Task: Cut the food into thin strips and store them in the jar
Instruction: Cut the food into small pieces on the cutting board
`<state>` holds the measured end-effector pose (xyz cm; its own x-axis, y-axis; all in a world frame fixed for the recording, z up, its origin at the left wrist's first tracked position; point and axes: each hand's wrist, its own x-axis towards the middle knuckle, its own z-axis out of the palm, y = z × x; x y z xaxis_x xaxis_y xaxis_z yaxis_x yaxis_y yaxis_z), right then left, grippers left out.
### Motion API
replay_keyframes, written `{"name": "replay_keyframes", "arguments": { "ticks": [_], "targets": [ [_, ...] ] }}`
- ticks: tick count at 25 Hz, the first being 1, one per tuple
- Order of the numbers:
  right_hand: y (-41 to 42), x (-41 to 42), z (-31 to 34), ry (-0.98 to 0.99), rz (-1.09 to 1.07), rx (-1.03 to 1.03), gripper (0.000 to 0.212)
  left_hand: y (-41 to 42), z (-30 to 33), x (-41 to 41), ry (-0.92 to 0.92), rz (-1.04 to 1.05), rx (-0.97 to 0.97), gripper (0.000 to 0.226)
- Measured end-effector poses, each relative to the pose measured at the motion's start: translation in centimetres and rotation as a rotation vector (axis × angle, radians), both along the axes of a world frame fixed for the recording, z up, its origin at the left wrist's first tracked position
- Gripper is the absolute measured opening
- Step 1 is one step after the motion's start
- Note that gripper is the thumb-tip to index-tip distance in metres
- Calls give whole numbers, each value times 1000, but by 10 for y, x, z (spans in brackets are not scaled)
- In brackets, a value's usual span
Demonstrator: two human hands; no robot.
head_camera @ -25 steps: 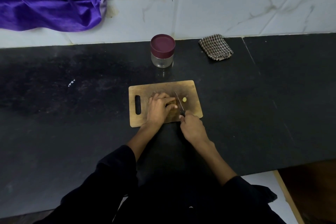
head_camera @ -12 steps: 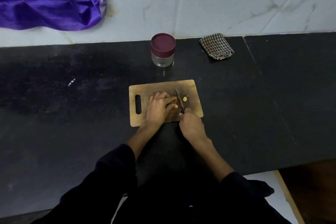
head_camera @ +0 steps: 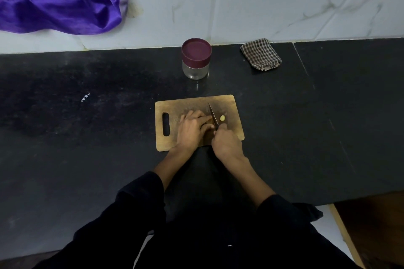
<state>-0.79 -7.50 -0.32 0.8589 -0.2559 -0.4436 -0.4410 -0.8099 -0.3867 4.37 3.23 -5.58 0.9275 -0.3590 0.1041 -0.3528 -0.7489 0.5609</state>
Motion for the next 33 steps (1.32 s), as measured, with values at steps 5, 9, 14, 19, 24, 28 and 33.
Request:
{"name": "replay_keyframes", "arguments": {
  "ticks": [5, 9, 14, 19, 24, 28, 33],
  "targets": [
    [1, 0, -1, -4, 1, -6, 14, -3, -5, -4, -8, 52, 4, 28],
    [-2, -19, -6, 5, -1, -13, 14, -6, -7, -5, -9, 90, -10, 29],
    [-10, -39, -14, 70, 14, -17, 19, -3, -8, -4, -11, 69, -34, 33],
    [-23, -39, -9, 32, -38, -11, 24, 0, -7, -3, -16, 57, -59, 33],
    [-19, -35, -7, -15, -13, 47, 21, 1, -6, -4, -7, 55, -54, 32],
    [-14, -31, -8, -32, 16, 66, 20, 2, -4, -4, 1, 42, -38, 34],
    [-12, -29, -9, -27, 22, 53, 18, 2, -4, -4, -8, 40, -33, 35]
  ]
}}
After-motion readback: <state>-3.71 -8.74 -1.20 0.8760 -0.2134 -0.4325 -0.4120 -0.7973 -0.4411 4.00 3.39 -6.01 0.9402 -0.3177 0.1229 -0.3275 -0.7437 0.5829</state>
